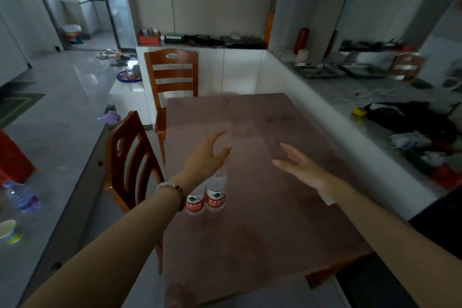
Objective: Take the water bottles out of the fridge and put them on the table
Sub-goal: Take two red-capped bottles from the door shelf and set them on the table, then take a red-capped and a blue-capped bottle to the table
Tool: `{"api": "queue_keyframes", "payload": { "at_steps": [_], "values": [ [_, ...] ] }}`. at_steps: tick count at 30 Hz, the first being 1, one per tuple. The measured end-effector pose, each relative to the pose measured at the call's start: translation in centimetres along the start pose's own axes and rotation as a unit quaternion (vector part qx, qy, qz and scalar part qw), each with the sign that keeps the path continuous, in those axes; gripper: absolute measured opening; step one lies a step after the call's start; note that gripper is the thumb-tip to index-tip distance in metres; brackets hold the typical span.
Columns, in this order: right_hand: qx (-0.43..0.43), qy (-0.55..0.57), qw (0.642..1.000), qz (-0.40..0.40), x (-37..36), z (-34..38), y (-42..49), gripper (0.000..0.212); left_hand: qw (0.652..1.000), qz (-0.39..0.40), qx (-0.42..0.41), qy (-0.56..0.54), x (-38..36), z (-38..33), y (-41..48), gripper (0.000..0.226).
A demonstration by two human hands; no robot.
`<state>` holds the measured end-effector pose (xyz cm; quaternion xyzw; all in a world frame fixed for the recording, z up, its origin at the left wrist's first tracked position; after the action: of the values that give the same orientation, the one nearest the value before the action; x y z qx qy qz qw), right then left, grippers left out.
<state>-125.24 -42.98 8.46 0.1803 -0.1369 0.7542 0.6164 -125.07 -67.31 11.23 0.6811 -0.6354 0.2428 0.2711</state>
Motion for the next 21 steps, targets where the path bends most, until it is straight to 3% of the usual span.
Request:
{"api": "queue_keyframes", "payload": {
  "at_steps": [6,9,14,21],
  "values": [
    [-0.112,-0.088,0.985,-0.099,7.0,0.3,-13.3,0.081,0.977,0.125,-0.15,0.085,-5.4,-6.7,-3.8,0.058],
    [-0.139,-0.114,0.965,-0.192,7.9,1.4,-22.5,0.077,0.959,0.181,-0.204,0.08,-7.4,-8.9,-7.8,0.06],
    [-0.204,-0.168,0.907,-0.328,5.2,6.7,-39.0,0.077,0.904,0.245,-0.347,0.058,-7.8,-12.8,-17.9,0.056],
    [-0.237,-0.256,0.816,-0.46,0.2,20.7,-58.3,0.077,0.819,0.306,-0.485,-0.011,-3.8,-21.3,-34.7,0.059]
  ]
}}
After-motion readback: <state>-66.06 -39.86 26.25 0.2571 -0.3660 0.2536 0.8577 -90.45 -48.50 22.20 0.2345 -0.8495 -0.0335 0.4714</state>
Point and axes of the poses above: each hand's wrist, its own y-axis towards the middle knuckle, its own x-axis out of the back of the hand, z = x × y, the point moved 6 cm from there along y, towards the middle knuckle, and after that the axes turned 10 degrees about x, right-handed, at the moved point
